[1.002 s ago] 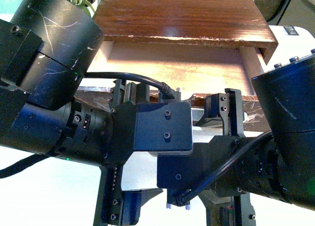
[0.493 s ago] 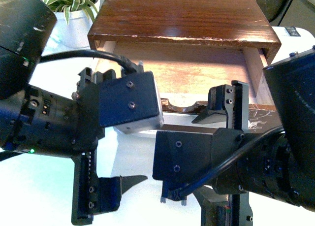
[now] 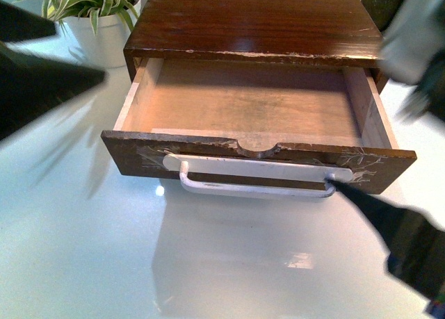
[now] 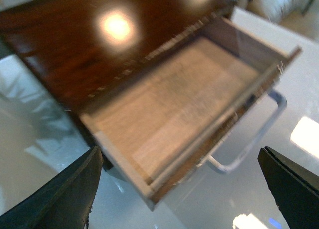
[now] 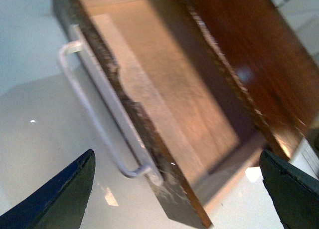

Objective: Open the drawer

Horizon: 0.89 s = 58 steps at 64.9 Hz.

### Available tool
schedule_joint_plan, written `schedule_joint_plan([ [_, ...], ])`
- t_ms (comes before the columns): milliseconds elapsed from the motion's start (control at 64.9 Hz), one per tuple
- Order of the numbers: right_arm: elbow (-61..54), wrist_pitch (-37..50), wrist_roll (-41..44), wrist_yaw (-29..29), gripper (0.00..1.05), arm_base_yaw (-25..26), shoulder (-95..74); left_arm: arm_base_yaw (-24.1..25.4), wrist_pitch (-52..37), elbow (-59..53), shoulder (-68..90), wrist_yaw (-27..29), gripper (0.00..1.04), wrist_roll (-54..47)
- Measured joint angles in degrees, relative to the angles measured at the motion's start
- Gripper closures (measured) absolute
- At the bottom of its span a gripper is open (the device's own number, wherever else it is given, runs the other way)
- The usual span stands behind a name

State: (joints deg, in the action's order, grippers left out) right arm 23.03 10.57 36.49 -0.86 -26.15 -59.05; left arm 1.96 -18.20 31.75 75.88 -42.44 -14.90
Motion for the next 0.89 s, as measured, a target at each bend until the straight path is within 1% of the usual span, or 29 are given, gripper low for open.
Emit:
schedule_joint_plan([
  [46, -0.3, -0.7, -3.3, 2.0, 0.09, 1.2, 3.3, 3.1, 0.0, -0.1, -2.1, -0.3, 0.08, 4.0],
  [108, -0.9, -1.2, -7.6, 4.4, 0.09, 2.9, 7.6, 4.9, 0.0, -0.1, -3.0, 0.0, 0.08, 7.0],
  [123, -1.2, -0.4, -8.2, 5.7, 0.1, 2.9, 7.8, 4.4, -1.8, -0.7, -2.9, 2.6, 0.1, 8.0],
  [139, -2.2, 3.0, -10.7, 9.0, 0.12, 2.5, 7.9, 3.9, -3.7, -1.3, -2.8, 5.1, 0.12, 8.4],
  [154, -3.7, 7.5, -13.3, 11.9, 0.16, 2.2, 8.3, 2.6, -8.5, -3.0, -2.8, 11.0, 0.15, 9.7],
  [170, -4.4, 9.7, -15.3, 14.2, 0.18, 2.2, 8.3, 1.5, -13.4, -4.9, -2.8, 16.5, 0.19, 10.5],
  [185, -5.9, 13.7, -18.1, 16.5, 0.21, 2.2, 8.6, 0.9, -15.7, -5.8, -2.8, 19.1, 0.2, 10.8],
  [200, -7.4, 17.2, -20.1, 18.7, 0.25, 2.3, 8.8, -0.1, -20.0, -7.8, -2.8, 23.8, 0.24, 11.6],
  [216, -8.0, 18.6, -22.0, 19.5, 0.26, 2.5, 9.0, -0.9, -23.7, -9.6, -3.0, 27.6, 0.28, 12.1],
  [231, -9.3, 21.1, -23.8, 20.5, 0.3, 3.0, 9.4, -1.2, -25.4, -10.4, -3.2, 29.4, 0.29, 12.2],
  [262, -10.9, 23.4, -26.9, 20.9, 0.35, 4.1, 10.3, -1.9, -30.6, -13.0, -3.9, 35.8, 0.36, 12.9],
  [293, -12.3, 24.1, -29.8, 20.7, 0.42, 5.7, 12.0, -1.9, -32.8, -14.4, -4.9, 39.5, 0.42, 13.3],
  [308, -12.6, 24.0, -30.4, 20.5, 0.44, 6.0, 12.5, -1.8, -33.5, -15.1, -5.7, 41.3, 0.45, 13.6],
  [324, -13.2, 24.0, -31.4, 20.0, 0.47, 6.7, 13.5, -1.7, -33.7, -15.3, -6.2, 41.6, 0.47, 13.6],
  [355, -14.1, 23.7, -32.9, 18.6, 0.54, 7.9, 15.3, -1.6, -34.0, -16.4, -8.0, 42.6, 0.54, 14.1],
  [370, -14.3, 23.6, -33.2, 18.3, 0.56, 8.2, 15.7, -1.7, -34.0, -17.0, -8.9, 42.5, 0.58, 14.2],
  [401, -15.1, 22.9, -34.1, 17.0, 0.63, 9.4, 17.3, -1.8, -34.0, -17.9, -10.1, 42.4, 0.63, 14.3],
  [416, -15.3, 22.7, -34.2, 16.7, 0.65, 9.6, 17.6, -2.0, -33.9, -18.5, -10.8, 42.2, 0.67, 14.3],
  [478, -16.4, 21.4, -34.9, 14.9, 0.77, 11.4, 19.8, -2.0, -33.2, -20.4, -12.8, 42.3, 0.79, 14.4],
  [493, -16.7, 21.0, -35.1, 14.4, 0.81, 11.9, 20.4, -2.0, -33.0, -20.6, -13.1, 42.3, 0.81, 14.4],
  [524, -17.3, 20.2, -35.4, 13.4, 0.88, 12.9, 21.7, -1.9, -32.5, -21.6, -14.3, 42.5, 0.88, 14.5],
  [540, -17.5, 20.0, -35.4, 13.2, 0.89, 13.2, 22.1, -1.9, -32.2, -22.0, -15.0, 42.5, 0.92, 14.5],
  [555, -17.7, 19.6, -35.5, 12.7, 0.93, 13.7, 22.8, -1.9, -32.0, -22.3, -15.4, 42.5, 0.93, 14.5],
  [586, -18.2, 18.8, -35.6, 11.8, 1.0, 14.6, 24.1, -1.9, -31.3, -23.1, -17.0, 42.4, 1.01, 14.6],
  [601, -18.3, 18.6, -35.6, 11.6, 1.02, 14.8, 24.4, -1.9, -31.2, -23.3, -17.3, 42.4, 1.02, 14.6],
  [786, -20.2, 14.3, -35.8, 8.1, 1.03, 18.6, 30.8, -1.9, -26.7, -26.6, -25.3, 42.4, 1.03, 14.8],
  [833, -20.5, 13.3, -35.8, 7.4, 1.03, 19.3, 32.2, -1.9, -28.9, -28.1, -25.5, 42.4, 1.03, 14.8],
  [879, -21.2, 11.7, -35.8, 1.7, 1.03, 23.4, 34.4, -1.9, -27.9, -29.7, -27.1, 42.5, 1.03, 14.8],
  [894, -21.6, 12.5, -35.9, 1.4, 1.03, 24.2, 34.6, -1.9, -26.9, -30.1, -28.2, 42.4, 1.03, 14.8],
])
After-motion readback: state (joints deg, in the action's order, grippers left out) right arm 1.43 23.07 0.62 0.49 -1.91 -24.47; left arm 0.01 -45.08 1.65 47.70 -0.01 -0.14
